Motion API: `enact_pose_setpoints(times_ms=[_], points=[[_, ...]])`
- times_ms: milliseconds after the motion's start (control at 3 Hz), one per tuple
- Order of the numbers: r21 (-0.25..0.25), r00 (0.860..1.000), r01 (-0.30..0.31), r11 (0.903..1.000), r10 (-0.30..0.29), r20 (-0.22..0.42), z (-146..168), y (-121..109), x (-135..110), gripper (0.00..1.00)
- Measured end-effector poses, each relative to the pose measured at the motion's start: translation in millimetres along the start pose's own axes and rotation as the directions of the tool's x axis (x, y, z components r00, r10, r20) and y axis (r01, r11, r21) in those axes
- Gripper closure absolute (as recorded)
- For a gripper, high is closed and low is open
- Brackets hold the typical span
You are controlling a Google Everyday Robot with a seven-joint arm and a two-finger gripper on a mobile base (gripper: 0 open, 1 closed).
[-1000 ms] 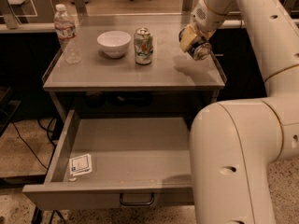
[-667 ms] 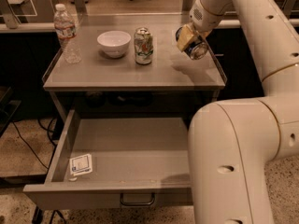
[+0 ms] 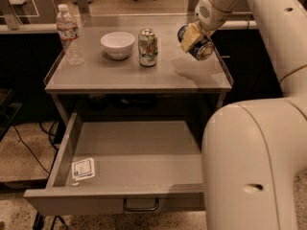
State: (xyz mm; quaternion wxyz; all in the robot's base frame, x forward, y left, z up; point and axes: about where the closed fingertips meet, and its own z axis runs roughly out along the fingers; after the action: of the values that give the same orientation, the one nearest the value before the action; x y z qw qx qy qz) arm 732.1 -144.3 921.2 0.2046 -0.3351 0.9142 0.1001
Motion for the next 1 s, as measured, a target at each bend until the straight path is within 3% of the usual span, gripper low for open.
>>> enact_pose_setpoints(times_ms=[333,667,1000], points=[[-0.06,0.999,0.044,0.9972,-0.045,-0.019,-10,35,26,1.0],[-0.117,0.996,0.062,0.9911,-0.069,-0.054,1,63,53,1.0],[-0.131,0.994,0.061,0.9895,-0.073,-0.085,17,66,59,1.0]])
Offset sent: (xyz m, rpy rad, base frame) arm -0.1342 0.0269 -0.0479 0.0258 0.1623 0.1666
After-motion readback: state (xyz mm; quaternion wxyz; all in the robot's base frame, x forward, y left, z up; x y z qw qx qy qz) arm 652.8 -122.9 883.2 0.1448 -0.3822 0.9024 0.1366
